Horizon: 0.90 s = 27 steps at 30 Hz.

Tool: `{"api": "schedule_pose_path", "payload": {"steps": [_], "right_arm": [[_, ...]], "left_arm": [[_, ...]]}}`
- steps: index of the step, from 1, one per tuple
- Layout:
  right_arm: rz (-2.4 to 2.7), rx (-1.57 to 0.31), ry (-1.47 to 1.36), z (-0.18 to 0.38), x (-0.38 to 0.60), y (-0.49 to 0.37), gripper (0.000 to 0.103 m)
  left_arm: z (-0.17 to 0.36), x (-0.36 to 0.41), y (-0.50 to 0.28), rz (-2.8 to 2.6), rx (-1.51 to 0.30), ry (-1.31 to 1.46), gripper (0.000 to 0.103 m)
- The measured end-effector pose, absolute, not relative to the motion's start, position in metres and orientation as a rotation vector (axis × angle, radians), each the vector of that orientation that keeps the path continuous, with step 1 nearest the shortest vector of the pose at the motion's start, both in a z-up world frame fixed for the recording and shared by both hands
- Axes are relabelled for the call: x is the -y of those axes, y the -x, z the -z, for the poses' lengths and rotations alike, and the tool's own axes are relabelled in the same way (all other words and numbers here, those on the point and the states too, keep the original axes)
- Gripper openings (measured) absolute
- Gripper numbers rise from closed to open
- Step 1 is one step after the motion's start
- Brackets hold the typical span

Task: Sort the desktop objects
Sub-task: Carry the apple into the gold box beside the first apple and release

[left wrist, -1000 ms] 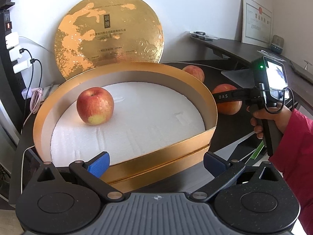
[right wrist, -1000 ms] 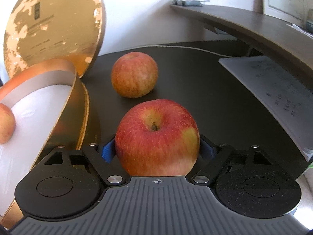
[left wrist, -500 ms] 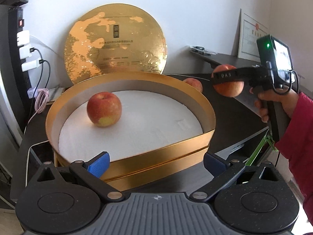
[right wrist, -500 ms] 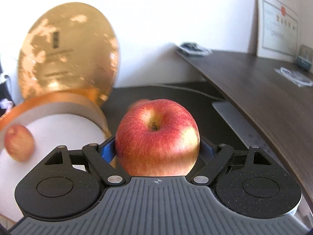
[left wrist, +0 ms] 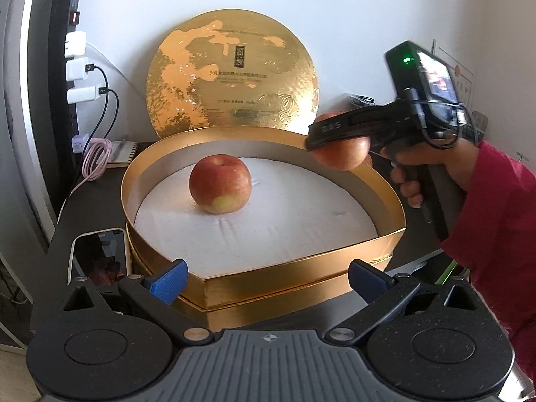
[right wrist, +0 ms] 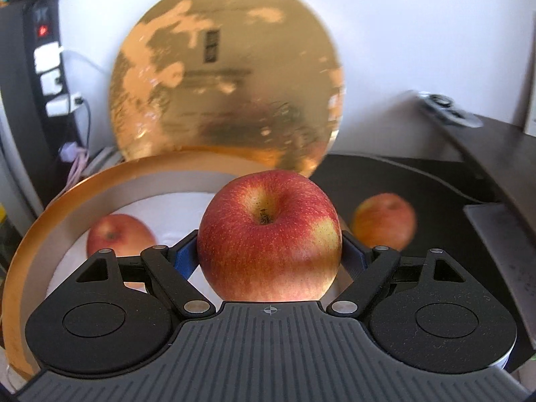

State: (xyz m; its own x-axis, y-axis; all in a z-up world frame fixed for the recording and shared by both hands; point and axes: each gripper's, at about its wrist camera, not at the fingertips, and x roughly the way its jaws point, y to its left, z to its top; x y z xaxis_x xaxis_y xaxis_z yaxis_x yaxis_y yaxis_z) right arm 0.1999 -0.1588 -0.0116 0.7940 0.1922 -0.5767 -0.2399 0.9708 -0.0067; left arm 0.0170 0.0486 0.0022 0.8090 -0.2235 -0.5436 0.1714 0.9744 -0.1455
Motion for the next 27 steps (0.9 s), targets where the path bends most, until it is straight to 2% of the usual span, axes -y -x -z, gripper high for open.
{"api": "schedule_pose_path", "payload": {"steps": [13,24,27], "right_arm": [[-0.255,-0.830,0.153,0.051,0.110,-0.259,0.084],[-0.274,-0.875,0.149,0.060,0.106,-0.268,0.085],[-0.279,-0.878,0.163,0.060,0.104,-0.268,0.088]], "left_arm": [[0.005,-0.067,-0.032,0.248,-0.587,0.134,0.102],[0.005,-0.066,-0.034,0.232,-0.587,0.123,0.102],[0.003,-0.064,-0.031,0.222,-0.585,0.113,0.102]]}}
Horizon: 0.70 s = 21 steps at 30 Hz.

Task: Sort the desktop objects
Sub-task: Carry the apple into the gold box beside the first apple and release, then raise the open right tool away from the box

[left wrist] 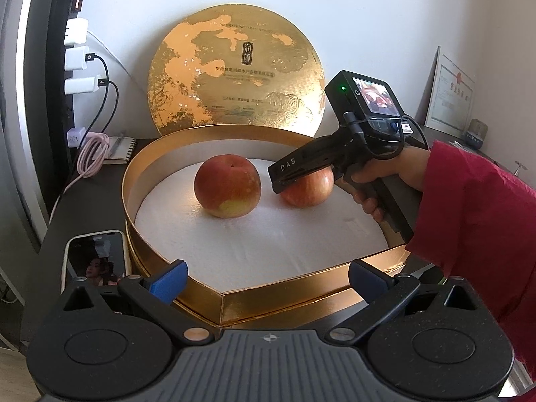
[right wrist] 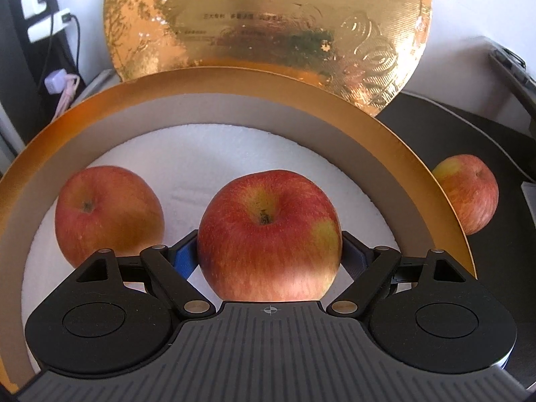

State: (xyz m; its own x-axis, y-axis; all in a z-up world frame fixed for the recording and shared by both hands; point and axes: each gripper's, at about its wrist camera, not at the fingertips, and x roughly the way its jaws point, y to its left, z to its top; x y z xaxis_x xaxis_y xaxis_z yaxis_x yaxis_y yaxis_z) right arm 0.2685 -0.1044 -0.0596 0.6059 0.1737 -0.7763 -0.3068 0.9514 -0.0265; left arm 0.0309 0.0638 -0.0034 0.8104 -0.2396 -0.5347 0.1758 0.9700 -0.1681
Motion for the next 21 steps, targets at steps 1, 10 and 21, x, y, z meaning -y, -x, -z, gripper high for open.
{"api": "schedule_pose_path", "payload": {"steps": [1,10,21], "right_arm": [[-0.279,-0.878,0.166,0.059,0.104,-0.268,0.089],[-0.264,-0.845,0.153,0.045,0.115,-0.251,0.096],[-0.282,-0.729,0.083,0.013,0.148,-0.163,0.100]], "left_arm": [[0.003,-0.063,-0.030,0.221,-0.586,0.111,0.102],[-0.003,-0.057,-0.018,0.208,-0.588,0.088,0.102],[-0.010,-0.041,0.000,0.206,-0.585,0.058,0.102]]}}
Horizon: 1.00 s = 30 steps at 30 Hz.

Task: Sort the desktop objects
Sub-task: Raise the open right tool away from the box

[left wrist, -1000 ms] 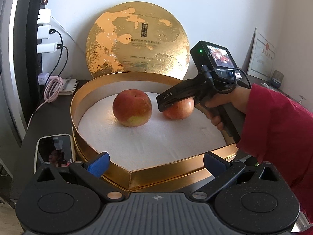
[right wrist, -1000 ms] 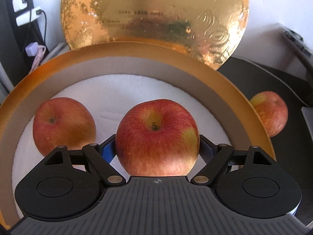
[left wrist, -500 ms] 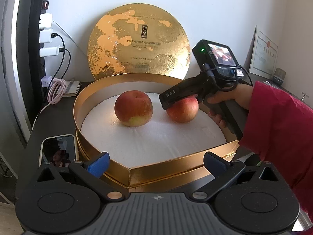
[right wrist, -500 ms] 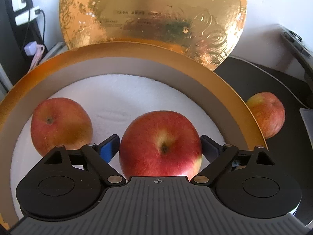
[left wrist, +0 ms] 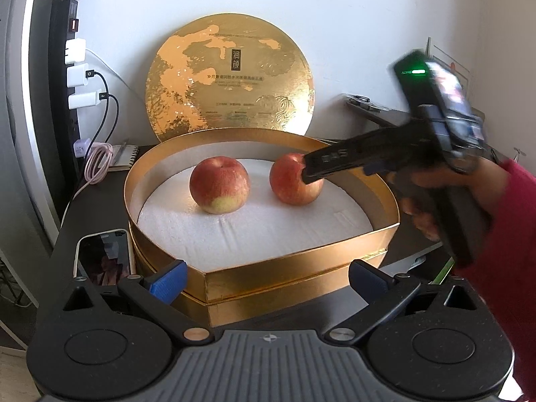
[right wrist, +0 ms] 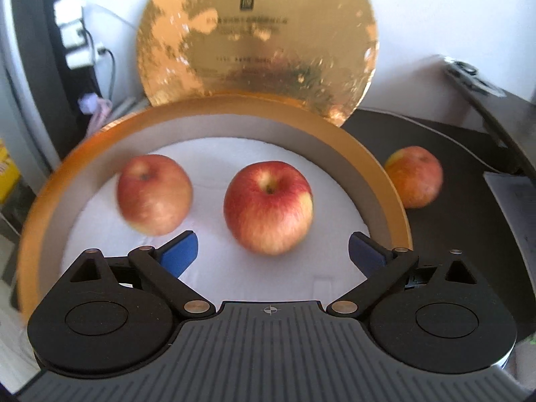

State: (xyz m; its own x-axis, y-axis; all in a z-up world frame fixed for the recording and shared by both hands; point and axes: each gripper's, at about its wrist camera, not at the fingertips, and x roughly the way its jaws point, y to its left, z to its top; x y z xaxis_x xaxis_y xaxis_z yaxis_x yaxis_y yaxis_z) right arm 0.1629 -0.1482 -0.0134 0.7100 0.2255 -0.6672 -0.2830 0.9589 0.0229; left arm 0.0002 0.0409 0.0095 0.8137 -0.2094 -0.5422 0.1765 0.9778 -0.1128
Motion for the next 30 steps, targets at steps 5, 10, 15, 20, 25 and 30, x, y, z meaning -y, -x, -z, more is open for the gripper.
{"api": "schedule_pose_path", "payload": {"steps": [5,10,15,20,25,30], "right_arm": [[-0.313,-0.717,-0.051,0.008,0.172,-0.119,0.102],[-0.249,-0.691,-0.055,0.005,0.187,-0.093,0.102],[-0.226,-0.660,-0.142,-0.002,0.191,-0.092,0.102],[-0.253,-0.687,-0.175,-0.001,0.172,-0.121,0.103],[-0.236,-0.740,-0.138,-0.002,0.154,-0.144,0.103],[-0.208,-0.748,-0.155,0.002,0.156,-0.131,0.103]], "left_arm": [[-0.011,-0.034,0.007,0.232,-0.582,0.043,0.102],[-0.009,-0.034,0.013,0.268,-0.573,0.031,0.102],[-0.003,-0.044,0.005,0.285,-0.558,0.051,0.102],[-0.005,-0.042,-0.012,0.332,-0.535,0.035,0.102],[-0.013,-0.046,-0.022,0.370,-0.545,0.021,0.102],[-0.008,-0.045,-0.017,0.397,-0.540,-0.006,0.102]]}}
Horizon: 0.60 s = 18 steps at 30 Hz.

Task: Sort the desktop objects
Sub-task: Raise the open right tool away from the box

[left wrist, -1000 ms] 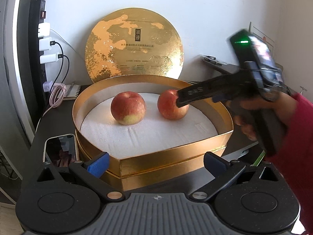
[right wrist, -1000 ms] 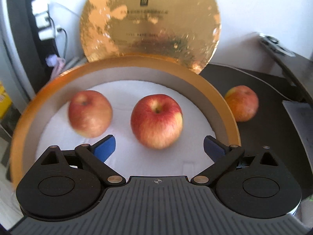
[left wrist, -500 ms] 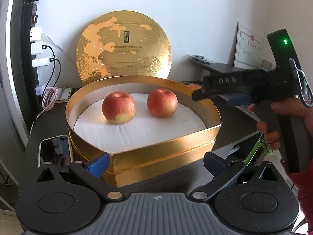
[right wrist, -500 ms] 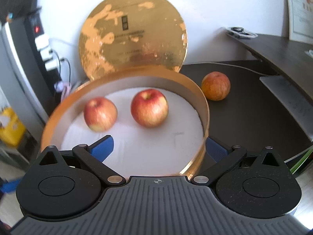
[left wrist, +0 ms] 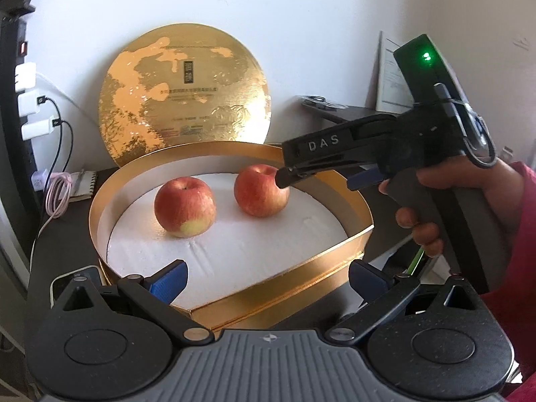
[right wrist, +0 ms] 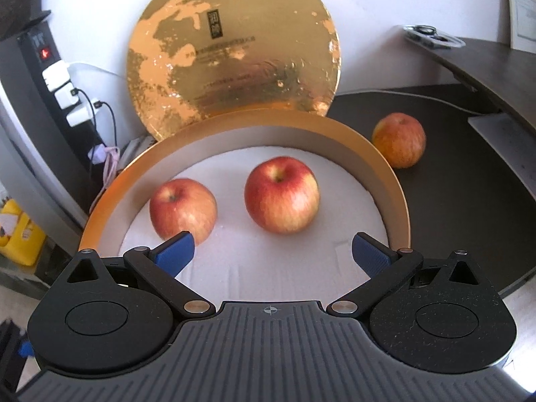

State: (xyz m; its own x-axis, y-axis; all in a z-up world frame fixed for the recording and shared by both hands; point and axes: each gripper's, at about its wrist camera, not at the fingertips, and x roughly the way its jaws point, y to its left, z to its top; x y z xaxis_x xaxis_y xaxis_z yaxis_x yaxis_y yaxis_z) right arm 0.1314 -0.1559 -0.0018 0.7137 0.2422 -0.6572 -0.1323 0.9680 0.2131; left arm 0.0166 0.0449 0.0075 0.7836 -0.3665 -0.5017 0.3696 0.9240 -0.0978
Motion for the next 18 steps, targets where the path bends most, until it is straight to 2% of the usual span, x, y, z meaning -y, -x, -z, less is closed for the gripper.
{"api": "schedule_pose_path", "payload": {"steps": [18], "right_arm": [[-0.367,-0.666,-0.155,0.003,0.151,-0.072,0.103]], "left_arm": [[-0.011,-0.021,0.061,0.242,-0.536,-0.027,0.102]]}}
